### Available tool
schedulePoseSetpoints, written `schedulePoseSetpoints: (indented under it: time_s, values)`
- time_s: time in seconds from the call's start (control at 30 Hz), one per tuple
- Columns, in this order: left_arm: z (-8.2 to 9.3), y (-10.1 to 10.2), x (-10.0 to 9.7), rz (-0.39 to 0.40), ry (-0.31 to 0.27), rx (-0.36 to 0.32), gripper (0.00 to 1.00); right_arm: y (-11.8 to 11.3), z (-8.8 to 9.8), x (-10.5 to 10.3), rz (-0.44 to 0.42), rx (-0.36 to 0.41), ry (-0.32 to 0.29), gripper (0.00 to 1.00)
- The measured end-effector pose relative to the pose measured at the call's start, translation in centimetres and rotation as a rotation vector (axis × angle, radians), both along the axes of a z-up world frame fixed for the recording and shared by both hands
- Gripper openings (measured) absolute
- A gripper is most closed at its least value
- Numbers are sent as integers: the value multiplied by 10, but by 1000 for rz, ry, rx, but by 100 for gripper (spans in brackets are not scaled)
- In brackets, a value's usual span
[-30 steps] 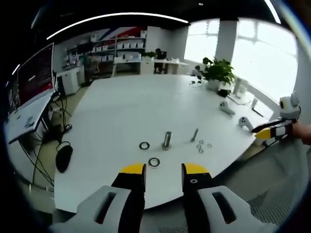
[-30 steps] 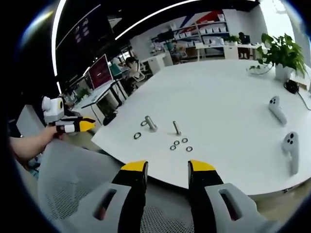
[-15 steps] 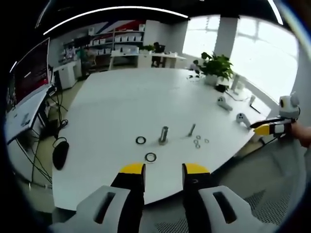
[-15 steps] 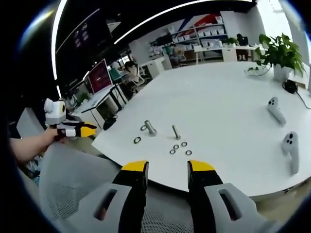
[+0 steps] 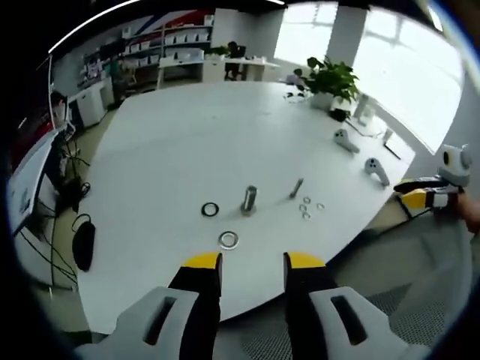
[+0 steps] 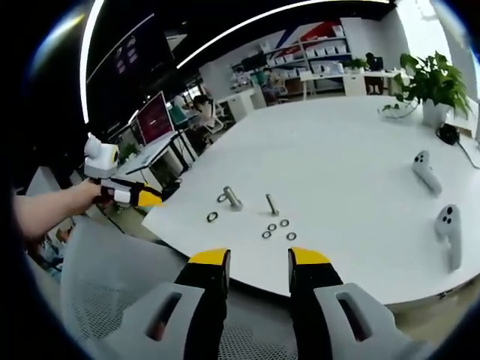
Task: Place the washer onto the threaded stud by aligning its center hole with the stud, sliding it down to the base, and recovering from edge contact or off-axis alignment until the washer reaches the visible bottom stop.
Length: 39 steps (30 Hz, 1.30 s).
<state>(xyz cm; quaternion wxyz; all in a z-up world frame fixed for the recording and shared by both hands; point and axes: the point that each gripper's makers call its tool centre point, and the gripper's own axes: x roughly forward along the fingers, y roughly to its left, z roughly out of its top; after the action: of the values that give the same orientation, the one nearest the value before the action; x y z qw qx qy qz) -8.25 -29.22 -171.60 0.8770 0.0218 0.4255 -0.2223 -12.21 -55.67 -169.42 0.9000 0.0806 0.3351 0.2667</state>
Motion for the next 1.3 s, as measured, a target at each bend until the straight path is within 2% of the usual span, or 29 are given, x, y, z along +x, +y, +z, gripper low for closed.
schedulePoseSetpoints:
  time_s: [0.13,0.23,0.3,0.4,0.47,0.53,0.77,0.83,1.03,1.2,1.3]
  values:
    - [-18,1,6,-10,58,23,27,-1,0,1,-7,1,-2,33]
    - [-30,0,12,-6,94,19,28,-2,0,1,-12,2,-2,33]
    - [-36,-2,14,-24,120,41,28,-1,-1,0,-10,1,3,33]
    - [-44,-3,21,-56,131,89,28,0,0,0,-5,2,4,32]
    - [-50,-4,28,-56,133,92,29,0,-1,0,-4,3,6,32]
    - [-60,-5,31,-61,159,100,30,-1,-1,0,-6,3,7,32]
    - [-90,-12,28,-109,257,140,31,0,-3,-1,-1,-1,14,32]
    - [-97,-8,30,-127,267,177,31,-1,-2,0,-6,-1,11,32]
    - [-107,-7,37,-102,293,168,32,0,-2,0,-6,0,12,31]
    - [-116,-3,45,-110,306,202,32,-1,-2,0,-10,0,11,31]
    - [-118,-5,51,-109,308,198,32,-1,-3,0,-11,-2,14,31]
